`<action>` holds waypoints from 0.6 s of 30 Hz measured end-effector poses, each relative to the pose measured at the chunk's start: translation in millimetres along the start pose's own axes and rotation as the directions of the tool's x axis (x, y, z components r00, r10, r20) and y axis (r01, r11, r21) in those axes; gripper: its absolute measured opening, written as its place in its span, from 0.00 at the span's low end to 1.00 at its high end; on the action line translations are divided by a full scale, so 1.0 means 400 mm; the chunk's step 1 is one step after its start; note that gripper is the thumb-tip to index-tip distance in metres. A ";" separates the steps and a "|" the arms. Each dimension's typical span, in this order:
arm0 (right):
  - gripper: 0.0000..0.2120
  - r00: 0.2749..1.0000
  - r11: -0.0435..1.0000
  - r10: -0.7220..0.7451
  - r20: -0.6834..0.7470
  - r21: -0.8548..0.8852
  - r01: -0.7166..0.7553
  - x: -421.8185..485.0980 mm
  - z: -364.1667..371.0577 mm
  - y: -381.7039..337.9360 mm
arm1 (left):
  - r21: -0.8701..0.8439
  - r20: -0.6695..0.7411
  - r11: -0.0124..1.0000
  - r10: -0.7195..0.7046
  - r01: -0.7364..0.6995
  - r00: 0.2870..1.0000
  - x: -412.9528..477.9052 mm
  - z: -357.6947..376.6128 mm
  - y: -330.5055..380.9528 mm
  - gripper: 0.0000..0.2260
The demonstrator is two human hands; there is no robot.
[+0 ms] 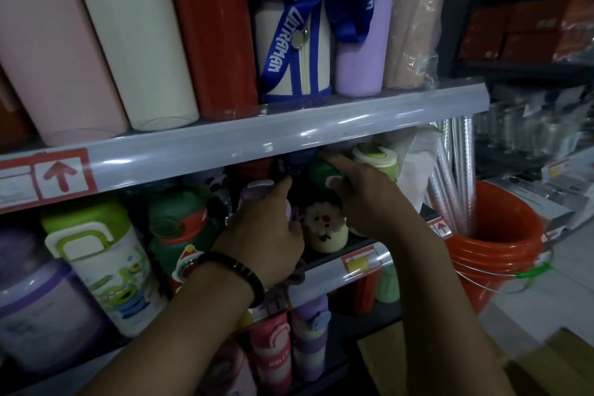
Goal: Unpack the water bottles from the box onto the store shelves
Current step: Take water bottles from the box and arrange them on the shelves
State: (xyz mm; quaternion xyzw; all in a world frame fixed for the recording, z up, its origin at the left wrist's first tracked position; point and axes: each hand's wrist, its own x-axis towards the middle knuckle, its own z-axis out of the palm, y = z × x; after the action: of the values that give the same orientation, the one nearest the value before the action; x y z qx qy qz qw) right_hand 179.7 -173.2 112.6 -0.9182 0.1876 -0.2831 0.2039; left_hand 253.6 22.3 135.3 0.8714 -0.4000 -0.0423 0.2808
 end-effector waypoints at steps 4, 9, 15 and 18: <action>0.26 0.999 0.999 -0.038 0.009 -0.011 0.038 -0.002 -0.001 -0.002 | 0.048 -0.003 0.999 0.000 0.000 1.000 0.004 -0.001 -0.008 0.35; 0.27 0.997 0.997 -0.076 -0.018 0.004 0.076 -0.013 -0.003 -0.005 | 0.178 -0.131 0.983 0.068 -0.044 0.989 0.006 -0.023 0.006 0.31; 0.28 0.990 0.996 -0.090 -0.112 -0.028 0.087 -0.010 0.021 -0.005 | 0.240 -0.102 0.967 -0.060 0.083 0.993 0.022 -0.027 -0.019 0.20; 0.28 0.988 0.994 -0.100 -0.122 -0.061 0.093 -0.015 0.023 -0.011 | 0.255 -0.112 0.964 -0.051 0.078 0.992 0.030 -0.028 -0.024 0.21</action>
State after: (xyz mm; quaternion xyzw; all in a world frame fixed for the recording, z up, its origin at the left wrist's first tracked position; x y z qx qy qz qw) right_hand 181.6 -164.2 104.9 -0.9120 0.1633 -0.3441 0.1524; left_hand 271.3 23.8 141.4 0.9142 -0.3581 0.0468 0.1839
